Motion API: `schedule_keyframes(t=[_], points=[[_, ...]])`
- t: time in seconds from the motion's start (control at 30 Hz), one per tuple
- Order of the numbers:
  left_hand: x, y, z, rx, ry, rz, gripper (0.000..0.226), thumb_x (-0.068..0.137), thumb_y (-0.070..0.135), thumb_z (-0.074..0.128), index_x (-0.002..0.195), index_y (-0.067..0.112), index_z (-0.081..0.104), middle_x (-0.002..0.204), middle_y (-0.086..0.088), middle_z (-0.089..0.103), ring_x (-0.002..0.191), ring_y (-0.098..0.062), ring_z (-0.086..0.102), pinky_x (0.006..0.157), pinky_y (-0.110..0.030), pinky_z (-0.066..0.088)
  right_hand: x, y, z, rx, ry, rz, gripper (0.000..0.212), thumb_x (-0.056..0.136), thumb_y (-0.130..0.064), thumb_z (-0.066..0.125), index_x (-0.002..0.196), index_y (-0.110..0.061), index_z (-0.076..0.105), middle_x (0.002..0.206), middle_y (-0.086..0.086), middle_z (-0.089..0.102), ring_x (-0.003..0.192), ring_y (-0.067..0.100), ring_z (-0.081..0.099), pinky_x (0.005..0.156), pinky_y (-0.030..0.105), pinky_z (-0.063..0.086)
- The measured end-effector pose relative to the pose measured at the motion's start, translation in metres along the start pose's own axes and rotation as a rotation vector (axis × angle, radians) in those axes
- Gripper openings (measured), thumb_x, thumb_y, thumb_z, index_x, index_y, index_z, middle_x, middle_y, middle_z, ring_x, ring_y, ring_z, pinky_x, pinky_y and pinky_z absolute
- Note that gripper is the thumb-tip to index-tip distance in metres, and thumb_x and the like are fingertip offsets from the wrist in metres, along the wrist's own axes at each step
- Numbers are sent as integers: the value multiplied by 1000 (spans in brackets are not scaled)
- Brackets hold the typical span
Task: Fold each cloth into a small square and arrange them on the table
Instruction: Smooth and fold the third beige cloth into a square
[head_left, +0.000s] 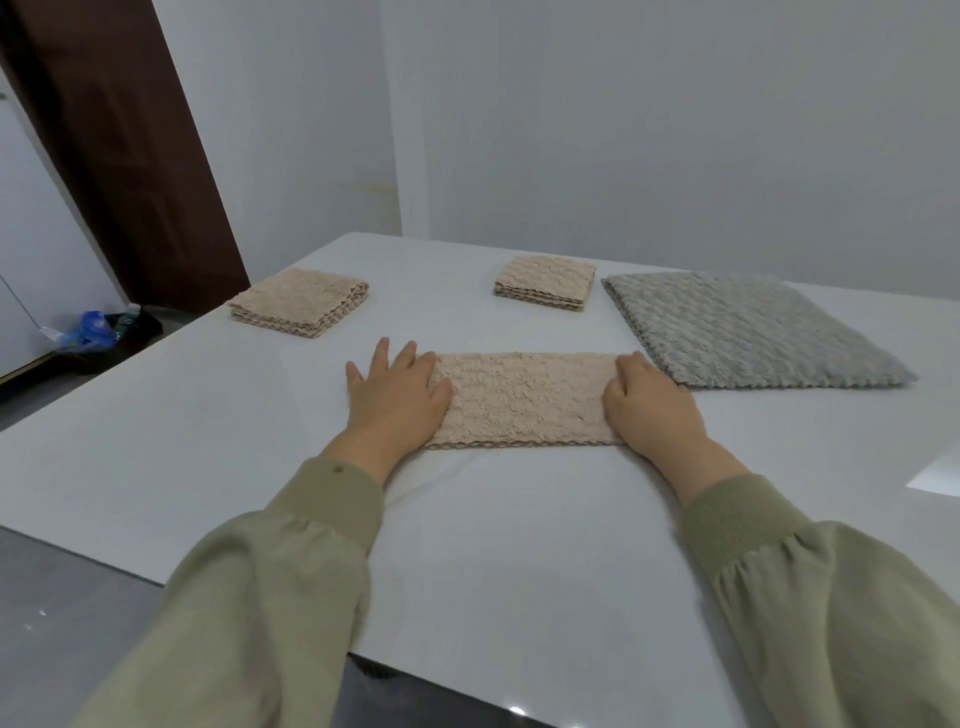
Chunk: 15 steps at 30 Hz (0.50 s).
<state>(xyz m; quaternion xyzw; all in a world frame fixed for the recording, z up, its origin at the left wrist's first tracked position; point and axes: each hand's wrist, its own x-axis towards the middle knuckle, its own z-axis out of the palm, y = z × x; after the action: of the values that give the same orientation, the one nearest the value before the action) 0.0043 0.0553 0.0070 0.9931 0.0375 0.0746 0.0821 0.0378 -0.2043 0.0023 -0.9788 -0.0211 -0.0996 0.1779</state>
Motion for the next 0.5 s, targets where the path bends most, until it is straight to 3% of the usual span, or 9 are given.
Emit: schedule_keyframes(t=[0.07, 0.13, 0.23, 0.33, 0.5], points=[[-6, 18, -5, -8, 164, 58, 51, 99, 43, 25, 145, 22, 31, 156, 0, 22, 146, -23, 4, 115, -54, 3, -3, 1, -4, 20, 191, 38, 32, 94, -20, 35, 110, -1, 56, 114, 19, 57, 103, 34, 51, 84, 40, 40], [-11, 49, -5, -66, 197, 156, 50, 99, 41, 25, 145, 21, 31, 155, 0, 24, 145, -22, 7, 116, -51, 5, -5, 6, -8, -57, 268, 86, 34, 93, -20, 40, 108, 2, 60, 110, 21, 59, 102, 36, 51, 81, 40, 41], [-11, 96, 7, -119, 61, 242, 54, 99, 45, 22, 148, 23, 22, 158, -1, 16, 146, -23, 2, 116, -52, 3, -5, 12, -9, -104, 237, 149, 34, 92, -25, 41, 96, 1, 62, 101, 19, 58, 97, 35, 52, 75, 37, 39], [-6, 116, 22, 0, -108, 259, 61, 96, 55, 18, 151, 28, 8, 160, 0, 2, 146, -27, -6, 114, -55, -2, -6, 14, -8, -150, 217, 170, 36, 91, -29, 41, 93, 0, 62, 101, 18, 58, 98, 35, 52, 76, 37, 41], [-2, 119, 27, 53, -181, 241, 63, 94, 59, 15, 150, 32, 3, 159, 1, -3, 146, -27, -9, 113, -55, -5, 1, 11, -2, -65, 337, -49, 33, 89, -16, 41, 106, 3, 62, 106, 23, 61, 100, 38, 52, 84, 42, 40]])
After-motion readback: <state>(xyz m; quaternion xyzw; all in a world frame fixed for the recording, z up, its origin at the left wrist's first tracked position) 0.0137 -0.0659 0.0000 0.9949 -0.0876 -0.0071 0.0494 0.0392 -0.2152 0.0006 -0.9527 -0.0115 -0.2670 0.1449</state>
